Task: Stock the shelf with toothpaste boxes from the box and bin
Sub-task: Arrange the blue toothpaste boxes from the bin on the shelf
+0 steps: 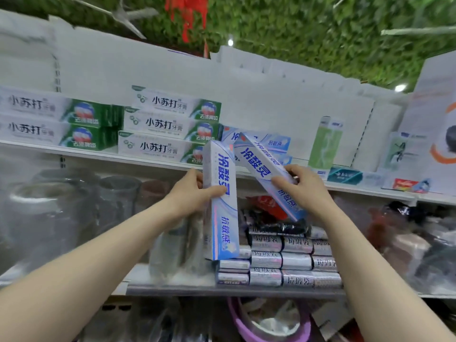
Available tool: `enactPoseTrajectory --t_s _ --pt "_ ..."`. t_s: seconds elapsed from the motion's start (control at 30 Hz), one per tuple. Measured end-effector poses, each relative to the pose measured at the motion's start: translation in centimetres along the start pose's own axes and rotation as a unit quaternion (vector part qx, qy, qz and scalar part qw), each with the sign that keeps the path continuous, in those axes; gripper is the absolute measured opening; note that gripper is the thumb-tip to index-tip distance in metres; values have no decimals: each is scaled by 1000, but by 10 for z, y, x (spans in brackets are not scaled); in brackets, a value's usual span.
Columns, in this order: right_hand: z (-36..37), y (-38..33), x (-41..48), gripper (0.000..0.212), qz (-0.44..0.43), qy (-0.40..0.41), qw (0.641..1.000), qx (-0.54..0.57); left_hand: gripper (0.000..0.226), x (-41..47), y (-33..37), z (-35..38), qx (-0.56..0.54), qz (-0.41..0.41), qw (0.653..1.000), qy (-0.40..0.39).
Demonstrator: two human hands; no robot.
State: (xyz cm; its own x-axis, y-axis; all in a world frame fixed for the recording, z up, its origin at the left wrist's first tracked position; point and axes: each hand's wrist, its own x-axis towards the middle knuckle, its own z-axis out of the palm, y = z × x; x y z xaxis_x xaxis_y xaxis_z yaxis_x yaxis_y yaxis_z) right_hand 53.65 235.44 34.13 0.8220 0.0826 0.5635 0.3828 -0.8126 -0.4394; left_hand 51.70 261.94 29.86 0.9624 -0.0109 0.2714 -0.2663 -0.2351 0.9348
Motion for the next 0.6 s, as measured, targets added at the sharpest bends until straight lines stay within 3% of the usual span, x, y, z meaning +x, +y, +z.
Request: enactPoseTrajectory --t_s 0.23,0.37,0.6 --pt "-19 30 83 38 -109 -67 976 -175 76 24 7 28 16 10 998 62" --pt "-4 46 115 48 -136 -130 968 -166 63 27 6 38 8 3 994 111" --pt "21 59 132 46 -218 -108 957 -158 58 28 5 53 -18 2 986 167"
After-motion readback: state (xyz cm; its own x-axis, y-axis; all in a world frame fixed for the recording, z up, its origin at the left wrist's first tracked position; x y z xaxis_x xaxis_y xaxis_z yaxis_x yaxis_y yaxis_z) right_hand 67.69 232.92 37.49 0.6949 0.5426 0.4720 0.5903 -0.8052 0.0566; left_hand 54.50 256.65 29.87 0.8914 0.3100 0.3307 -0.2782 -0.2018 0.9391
